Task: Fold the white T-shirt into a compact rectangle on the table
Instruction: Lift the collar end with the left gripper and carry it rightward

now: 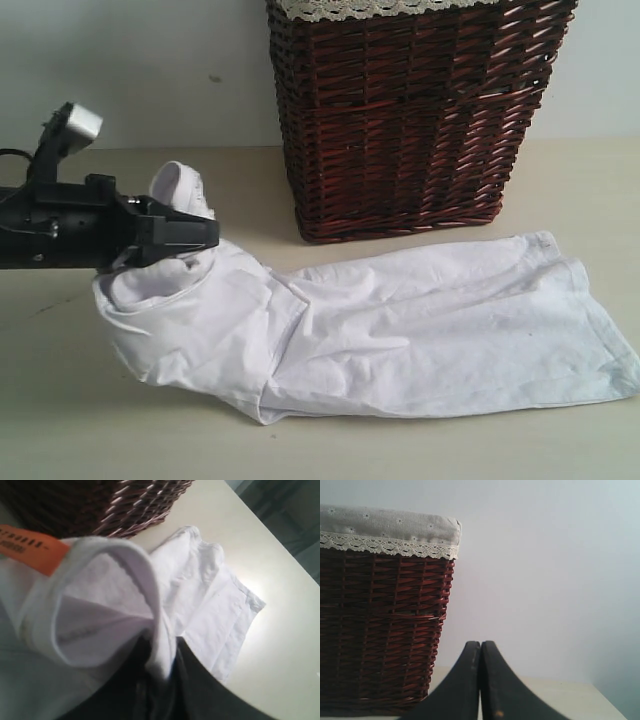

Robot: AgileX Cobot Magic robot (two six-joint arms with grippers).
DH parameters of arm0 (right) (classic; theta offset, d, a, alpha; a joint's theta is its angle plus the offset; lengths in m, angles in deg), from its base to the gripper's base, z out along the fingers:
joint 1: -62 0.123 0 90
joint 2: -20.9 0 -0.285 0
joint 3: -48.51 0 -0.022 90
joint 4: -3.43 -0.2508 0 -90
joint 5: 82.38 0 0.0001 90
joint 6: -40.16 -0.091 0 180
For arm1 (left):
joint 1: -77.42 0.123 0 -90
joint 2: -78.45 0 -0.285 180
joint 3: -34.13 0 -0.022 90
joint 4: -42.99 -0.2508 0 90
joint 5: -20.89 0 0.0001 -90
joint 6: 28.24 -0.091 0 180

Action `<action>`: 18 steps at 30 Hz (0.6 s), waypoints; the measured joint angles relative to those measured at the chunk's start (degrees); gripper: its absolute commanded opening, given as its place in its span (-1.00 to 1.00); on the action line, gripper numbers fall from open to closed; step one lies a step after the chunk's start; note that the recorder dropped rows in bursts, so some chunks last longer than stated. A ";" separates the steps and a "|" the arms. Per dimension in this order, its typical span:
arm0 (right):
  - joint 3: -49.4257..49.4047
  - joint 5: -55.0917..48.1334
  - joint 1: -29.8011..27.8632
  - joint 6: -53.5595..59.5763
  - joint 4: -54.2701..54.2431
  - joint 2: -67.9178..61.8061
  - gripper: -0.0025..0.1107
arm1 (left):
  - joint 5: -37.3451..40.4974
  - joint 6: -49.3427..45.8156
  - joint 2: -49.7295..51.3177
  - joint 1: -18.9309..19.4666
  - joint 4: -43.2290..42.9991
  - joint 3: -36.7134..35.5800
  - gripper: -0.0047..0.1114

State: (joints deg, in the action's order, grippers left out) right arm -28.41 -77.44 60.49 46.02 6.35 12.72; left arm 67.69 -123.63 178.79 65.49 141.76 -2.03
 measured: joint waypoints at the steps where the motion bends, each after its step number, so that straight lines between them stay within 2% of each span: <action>1: 0.00 0.00 0.00 0.00 0.00 0.00 -0.96 | -0.28 0.00 0.00 -1.33 0.12 0.71 -0.92; 8: 0.00 0.00 0.00 0.00 0.00 0.00 -0.96 | -6.66 -0.08 0.00 -10.09 0.25 5.89 -0.92; 18: 0.00 0.00 0.00 0.00 0.00 0.00 -0.96 | -13.32 -0.08 3.00 -20.47 0.35 12.39 -0.92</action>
State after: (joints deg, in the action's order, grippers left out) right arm -28.41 -77.44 60.49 46.02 6.35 12.72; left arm 54.36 -123.71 181.79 45.02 142.11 10.36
